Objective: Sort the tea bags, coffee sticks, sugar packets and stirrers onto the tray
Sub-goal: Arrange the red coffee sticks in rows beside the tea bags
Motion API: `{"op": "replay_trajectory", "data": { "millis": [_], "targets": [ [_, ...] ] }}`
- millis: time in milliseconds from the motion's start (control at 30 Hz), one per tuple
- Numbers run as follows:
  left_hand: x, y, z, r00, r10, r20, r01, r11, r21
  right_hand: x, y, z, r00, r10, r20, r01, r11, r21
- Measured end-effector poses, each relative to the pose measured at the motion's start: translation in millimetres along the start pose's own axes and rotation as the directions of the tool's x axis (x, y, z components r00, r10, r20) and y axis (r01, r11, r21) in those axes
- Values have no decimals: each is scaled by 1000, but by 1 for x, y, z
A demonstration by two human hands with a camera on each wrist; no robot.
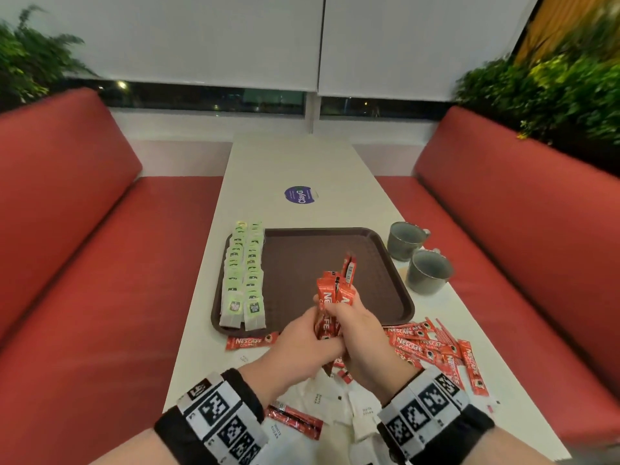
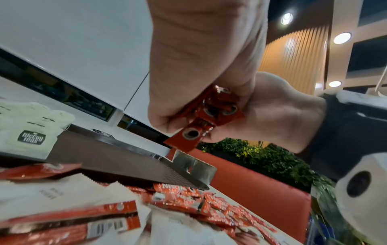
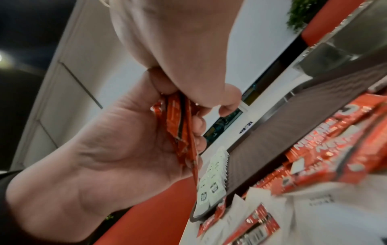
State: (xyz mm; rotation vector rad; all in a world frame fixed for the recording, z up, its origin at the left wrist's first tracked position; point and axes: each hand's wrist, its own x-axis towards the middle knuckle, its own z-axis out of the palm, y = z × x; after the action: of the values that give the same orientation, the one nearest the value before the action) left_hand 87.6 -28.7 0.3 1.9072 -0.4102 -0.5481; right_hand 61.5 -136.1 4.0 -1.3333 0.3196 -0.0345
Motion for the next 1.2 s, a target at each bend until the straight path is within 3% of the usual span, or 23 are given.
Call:
{"op": "replay_trajectory", "data": {
  "millis": [200, 367, 533, 733, 933, 1200],
  "targets": [
    [-4, -6, 13, 996, -4, -85, 0, 998, -57, -5, 10, -8, 988, 110, 113, -110, 994, -8],
    [-7, -1, 18, 990, -17, -141, -11, 980, -201, -5, 9, -10, 985, 113, 134, -107, 993, -53],
    [-9, 1, 15, 988, -22, -155, -1, 989, -147, -6, 10, -12, 992, 50, 119, -56, 997, 46],
    [-14, -5, 11, 999, -16, -32, 13, 994, -111, -5, 17, -23, 1000, -10, -9, 11, 988, 152],
    [-16, -13, 8, 992, -110, 60, 116, 986, -121, -1, 15, -44, 992, -17, -127, 42, 980, 196],
    [-20, -18, 7, 958, -247, 144, 256, 966, -48, -6, 15, -58, 993, 108, -53, -99, 984, 150]
  ]
}}
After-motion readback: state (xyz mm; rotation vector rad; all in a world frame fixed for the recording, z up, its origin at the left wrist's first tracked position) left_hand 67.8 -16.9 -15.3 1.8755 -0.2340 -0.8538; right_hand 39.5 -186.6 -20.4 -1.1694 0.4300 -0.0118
